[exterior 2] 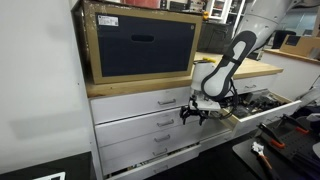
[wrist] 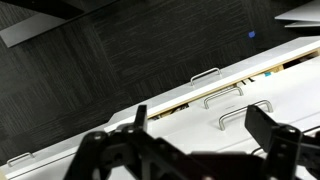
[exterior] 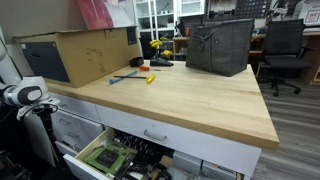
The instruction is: Open the second drawer to the left
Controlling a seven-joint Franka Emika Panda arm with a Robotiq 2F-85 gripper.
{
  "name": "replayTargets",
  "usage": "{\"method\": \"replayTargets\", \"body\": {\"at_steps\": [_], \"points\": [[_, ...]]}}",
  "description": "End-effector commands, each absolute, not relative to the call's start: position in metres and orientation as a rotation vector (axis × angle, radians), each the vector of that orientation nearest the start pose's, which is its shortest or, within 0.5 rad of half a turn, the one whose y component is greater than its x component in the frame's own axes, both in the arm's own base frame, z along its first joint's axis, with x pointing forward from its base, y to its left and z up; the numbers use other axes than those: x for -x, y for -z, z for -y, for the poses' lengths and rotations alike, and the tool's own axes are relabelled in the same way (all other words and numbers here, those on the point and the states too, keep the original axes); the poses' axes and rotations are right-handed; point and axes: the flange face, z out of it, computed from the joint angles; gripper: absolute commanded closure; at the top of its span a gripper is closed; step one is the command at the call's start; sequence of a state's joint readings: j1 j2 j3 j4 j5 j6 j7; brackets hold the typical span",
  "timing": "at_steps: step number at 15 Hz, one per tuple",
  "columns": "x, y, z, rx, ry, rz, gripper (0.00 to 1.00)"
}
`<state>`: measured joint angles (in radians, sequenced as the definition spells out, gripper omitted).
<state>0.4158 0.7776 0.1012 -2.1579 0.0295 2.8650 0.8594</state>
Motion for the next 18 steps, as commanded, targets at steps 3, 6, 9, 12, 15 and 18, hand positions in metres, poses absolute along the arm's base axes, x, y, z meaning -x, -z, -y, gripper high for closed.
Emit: {"method": "replayTargets", "body": {"at_steps": [3, 6, 9, 12, 15, 18], "points": [[-0.45, -0.009, -0.296, 3.08, -0.139, -0.551, 0.0], [-0.441, -0.013, -0.326, 3.084, -0.053, -0.523, 0.0], [-0.427, -0.021, -0.35, 3.088, 0.06, -0.566, 0.0], [-0.409, -0.021, -0.363, 3.107, 0.174, -0.627, 0.0], [-0.393, -0.025, -0.371, 3.127, 0.342, -0.689, 0.0], [-0.386, -0.029, -0.364, 3.104, 0.479, -0.873, 0.0]]}}
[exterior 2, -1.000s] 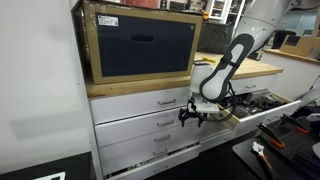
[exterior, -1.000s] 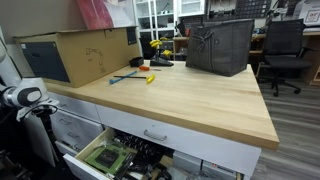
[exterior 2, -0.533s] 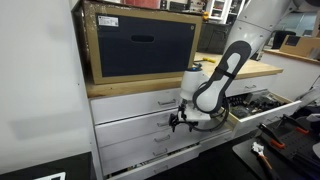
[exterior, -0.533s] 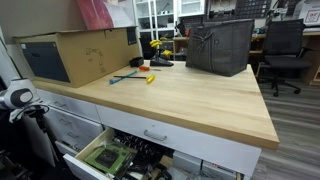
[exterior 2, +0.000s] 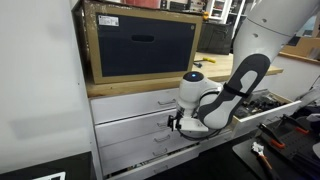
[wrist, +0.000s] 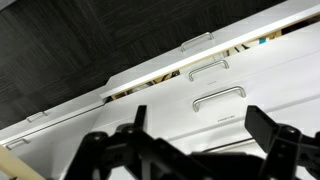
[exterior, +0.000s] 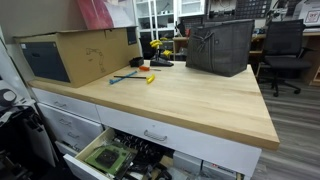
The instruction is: Open the second drawer to the left
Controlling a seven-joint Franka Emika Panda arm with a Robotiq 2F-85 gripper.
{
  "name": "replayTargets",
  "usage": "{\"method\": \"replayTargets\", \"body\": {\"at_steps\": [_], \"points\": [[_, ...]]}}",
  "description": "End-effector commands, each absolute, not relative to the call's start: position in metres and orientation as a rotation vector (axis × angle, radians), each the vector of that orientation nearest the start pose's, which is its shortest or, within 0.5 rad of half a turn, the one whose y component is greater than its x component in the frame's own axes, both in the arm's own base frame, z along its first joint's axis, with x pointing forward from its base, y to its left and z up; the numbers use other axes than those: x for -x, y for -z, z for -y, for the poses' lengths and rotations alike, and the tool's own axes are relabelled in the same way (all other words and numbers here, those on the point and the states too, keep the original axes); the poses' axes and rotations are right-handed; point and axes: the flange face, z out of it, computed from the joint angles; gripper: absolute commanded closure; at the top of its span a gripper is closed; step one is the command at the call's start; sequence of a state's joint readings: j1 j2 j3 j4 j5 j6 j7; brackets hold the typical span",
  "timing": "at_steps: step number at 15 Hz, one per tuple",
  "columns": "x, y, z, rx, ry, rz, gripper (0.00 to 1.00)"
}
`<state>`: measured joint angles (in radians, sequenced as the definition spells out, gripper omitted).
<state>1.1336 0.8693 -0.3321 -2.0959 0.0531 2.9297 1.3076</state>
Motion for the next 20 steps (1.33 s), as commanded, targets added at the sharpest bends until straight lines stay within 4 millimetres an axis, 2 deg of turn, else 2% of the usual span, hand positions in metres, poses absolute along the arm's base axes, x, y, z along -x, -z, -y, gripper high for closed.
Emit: {"method": "replayTargets", "body": {"at_steps": [1, 5, 9, 11, 15, 18, 20], "points": [[-0.384, -0.027, -0.358, 3.105, 0.494, -0.931, 0.0], [-0.391, -0.006, -0.323, 3.081, 0.529, -1.142, 0.0], [-0.422, 0.01, -0.302, 3.018, 0.548, -1.3, 0.0], [-0.435, 0.01, -0.304, 2.964, 0.538, -1.344, 0.0], [-0.454, 0.0, -0.334, 2.837, 0.532, -1.368, 0.0], [-0.455, 0.005, -0.355, 2.788, 0.514, -1.36, 0.0], [-0.452, 0.011, -0.361, 2.771, 0.505, -1.369, 0.0]]}}
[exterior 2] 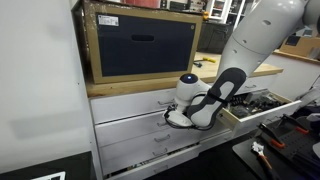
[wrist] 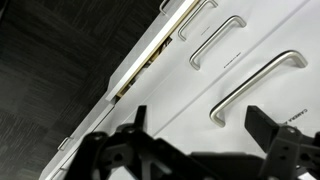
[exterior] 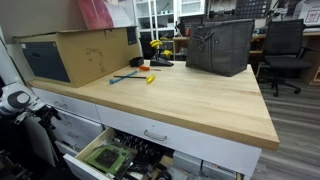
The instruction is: Open the second drawer to the left
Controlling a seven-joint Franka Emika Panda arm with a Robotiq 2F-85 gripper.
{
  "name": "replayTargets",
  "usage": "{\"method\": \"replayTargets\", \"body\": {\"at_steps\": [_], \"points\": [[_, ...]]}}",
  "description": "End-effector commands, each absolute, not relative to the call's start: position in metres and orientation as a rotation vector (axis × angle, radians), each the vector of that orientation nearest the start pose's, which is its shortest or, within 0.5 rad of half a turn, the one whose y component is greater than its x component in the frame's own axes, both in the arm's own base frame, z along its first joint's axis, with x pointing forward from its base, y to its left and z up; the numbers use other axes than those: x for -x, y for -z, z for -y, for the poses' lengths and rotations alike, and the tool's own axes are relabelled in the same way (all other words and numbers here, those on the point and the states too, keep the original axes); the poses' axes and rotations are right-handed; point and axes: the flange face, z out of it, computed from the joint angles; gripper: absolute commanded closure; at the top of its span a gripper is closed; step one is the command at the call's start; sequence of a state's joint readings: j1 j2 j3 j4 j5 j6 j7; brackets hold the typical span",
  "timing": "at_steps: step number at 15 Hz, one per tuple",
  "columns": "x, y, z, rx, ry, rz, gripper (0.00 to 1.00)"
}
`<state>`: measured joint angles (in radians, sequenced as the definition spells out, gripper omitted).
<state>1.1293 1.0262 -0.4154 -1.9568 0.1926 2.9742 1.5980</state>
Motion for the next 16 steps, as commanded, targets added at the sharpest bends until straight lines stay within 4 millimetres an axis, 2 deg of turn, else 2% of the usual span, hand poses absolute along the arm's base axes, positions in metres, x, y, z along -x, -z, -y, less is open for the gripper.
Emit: {"method": "replayTargets", "body": {"at_steps": [1, 11, 16], "points": [[-0.451, 0.014, -0.363, 2.767, 0.511, -1.37, 0.0], [-0.451, 0.03, -0.368, 2.681, 0.594, -1.302, 0.0], [-0.45, 0.038, -0.365, 2.644, 0.638, -1.296, 0.0]]}}
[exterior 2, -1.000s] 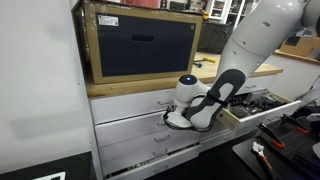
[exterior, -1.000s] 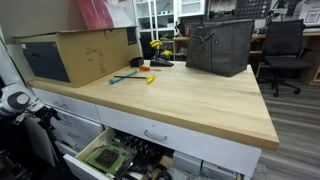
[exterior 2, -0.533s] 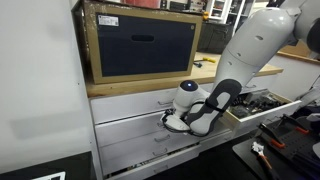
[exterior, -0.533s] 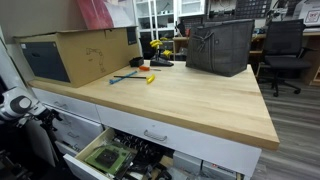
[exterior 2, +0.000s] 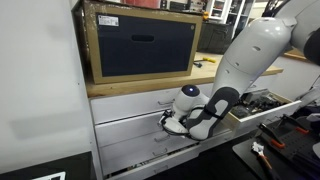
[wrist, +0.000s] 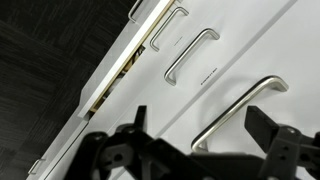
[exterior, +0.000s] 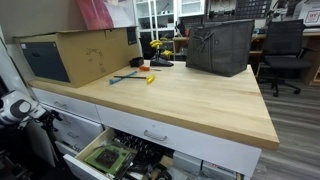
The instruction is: Open the second drawer to the left
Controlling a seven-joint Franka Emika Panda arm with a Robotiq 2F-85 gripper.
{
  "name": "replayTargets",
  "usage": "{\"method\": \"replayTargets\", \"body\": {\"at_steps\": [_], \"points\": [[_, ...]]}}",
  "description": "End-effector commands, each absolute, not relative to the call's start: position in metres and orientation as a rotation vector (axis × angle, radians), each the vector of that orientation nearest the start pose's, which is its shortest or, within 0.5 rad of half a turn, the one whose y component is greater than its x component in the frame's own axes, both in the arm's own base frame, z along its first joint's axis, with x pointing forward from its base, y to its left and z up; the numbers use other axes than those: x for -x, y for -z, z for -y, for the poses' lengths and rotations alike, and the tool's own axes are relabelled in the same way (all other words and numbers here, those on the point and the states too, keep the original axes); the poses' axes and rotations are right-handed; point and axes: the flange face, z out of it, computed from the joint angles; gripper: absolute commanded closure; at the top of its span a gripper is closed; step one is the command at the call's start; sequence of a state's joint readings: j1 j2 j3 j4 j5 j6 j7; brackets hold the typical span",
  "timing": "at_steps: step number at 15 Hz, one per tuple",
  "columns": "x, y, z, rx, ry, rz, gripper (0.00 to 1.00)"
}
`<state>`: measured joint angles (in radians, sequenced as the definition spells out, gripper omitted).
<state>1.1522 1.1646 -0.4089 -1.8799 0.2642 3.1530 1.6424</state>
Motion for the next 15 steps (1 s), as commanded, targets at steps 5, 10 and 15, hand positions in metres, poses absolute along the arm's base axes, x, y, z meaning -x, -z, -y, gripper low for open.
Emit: {"method": "replayTargets", "body": {"at_steps": [5, 10, 15], "points": [[-0.452, 0.042, -0.357, 2.603, 0.696, -1.277, 0.0], [-0.449, 0.066, -0.349, 2.6, 0.674, -1.273, 0.0], [-0.443, 0.089, -0.349, 2.608, 0.624, -1.198, 0.0]]}}
